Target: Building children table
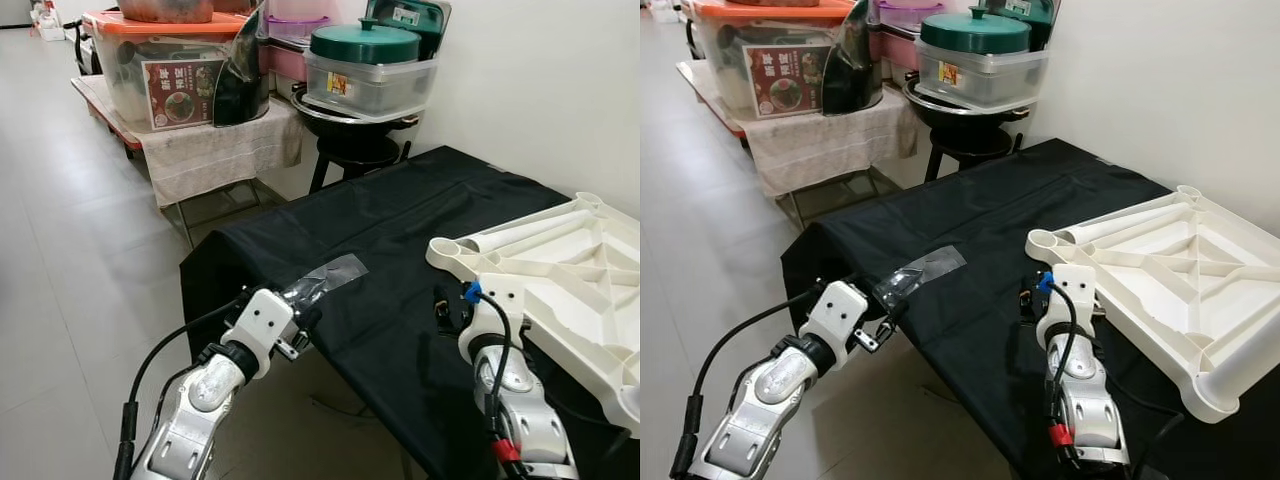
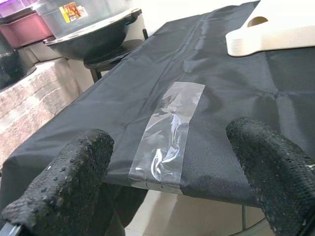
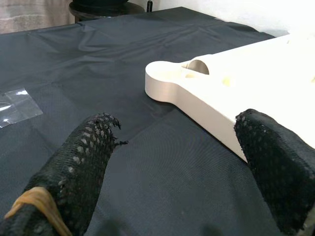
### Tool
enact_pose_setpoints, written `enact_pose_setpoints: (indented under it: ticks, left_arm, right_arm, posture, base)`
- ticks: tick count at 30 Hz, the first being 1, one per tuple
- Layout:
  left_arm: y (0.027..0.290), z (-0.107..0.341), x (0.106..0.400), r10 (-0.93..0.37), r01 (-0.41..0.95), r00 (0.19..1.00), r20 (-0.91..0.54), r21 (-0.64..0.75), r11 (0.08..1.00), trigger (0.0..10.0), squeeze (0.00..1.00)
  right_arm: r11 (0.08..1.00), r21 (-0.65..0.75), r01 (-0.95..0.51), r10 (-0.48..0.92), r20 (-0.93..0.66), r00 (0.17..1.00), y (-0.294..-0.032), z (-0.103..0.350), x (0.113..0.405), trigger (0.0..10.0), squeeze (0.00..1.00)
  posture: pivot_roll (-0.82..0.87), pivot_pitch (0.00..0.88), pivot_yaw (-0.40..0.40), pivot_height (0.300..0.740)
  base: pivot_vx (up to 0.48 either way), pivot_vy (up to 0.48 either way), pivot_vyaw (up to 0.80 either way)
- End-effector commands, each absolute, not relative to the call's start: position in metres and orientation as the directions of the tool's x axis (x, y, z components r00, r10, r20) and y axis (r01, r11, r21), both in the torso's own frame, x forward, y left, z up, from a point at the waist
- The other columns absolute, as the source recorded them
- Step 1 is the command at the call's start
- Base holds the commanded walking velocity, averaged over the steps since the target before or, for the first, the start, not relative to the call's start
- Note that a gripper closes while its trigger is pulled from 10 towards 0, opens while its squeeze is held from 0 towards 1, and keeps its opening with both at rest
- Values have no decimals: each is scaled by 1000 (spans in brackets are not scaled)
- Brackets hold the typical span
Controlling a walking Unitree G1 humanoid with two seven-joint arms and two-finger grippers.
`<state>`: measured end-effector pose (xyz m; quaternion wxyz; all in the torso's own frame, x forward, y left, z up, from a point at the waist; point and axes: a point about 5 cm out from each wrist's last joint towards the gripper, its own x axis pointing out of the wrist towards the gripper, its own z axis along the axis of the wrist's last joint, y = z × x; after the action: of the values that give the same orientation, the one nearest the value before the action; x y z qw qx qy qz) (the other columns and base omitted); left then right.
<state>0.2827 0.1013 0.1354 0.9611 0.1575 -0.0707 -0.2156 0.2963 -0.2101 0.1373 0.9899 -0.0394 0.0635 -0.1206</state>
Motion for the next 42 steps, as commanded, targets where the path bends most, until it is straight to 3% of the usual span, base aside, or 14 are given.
enact_pose_setpoints:
  ticks: [1, 24, 38, 42]
  left_arm:
    - [100, 136, 282, -443, 400, 894, 64, 331, 854, 10000, 0]
    - [97, 138, 286, -453, 408, 888, 80, 319, 855, 10000, 0]
    - [96, 141, 288, -450, 407, 887, 104, 283, 868, 10000, 0]
    - [96, 142, 289, -451, 409, 886, 105, 280, 869, 10000, 0]
  right_arm:
    - [967, -100, 234, -245, -110, 963, -208, 138, 295, 10000, 0]
    - [966, -79, 246, -254, -118, 960, -207, 136, 286, 10000, 0]
    - [965, -76, 249, -257, -108, 960, -207, 141, 291, 10000, 0]
    - [963, -92, 252, -260, -98, 961, -207, 142, 290, 10000, 0]
  posture:
    - [41, 0, -88, 740]
    - [18, 0, -64, 740]
    - [14, 0, -65, 740]
    - [13, 0, -63, 740]
  base:
    - [0, 0, 0]
    - [0, 0, 0]
    - [0, 0, -662]
    - [0, 0, 0]
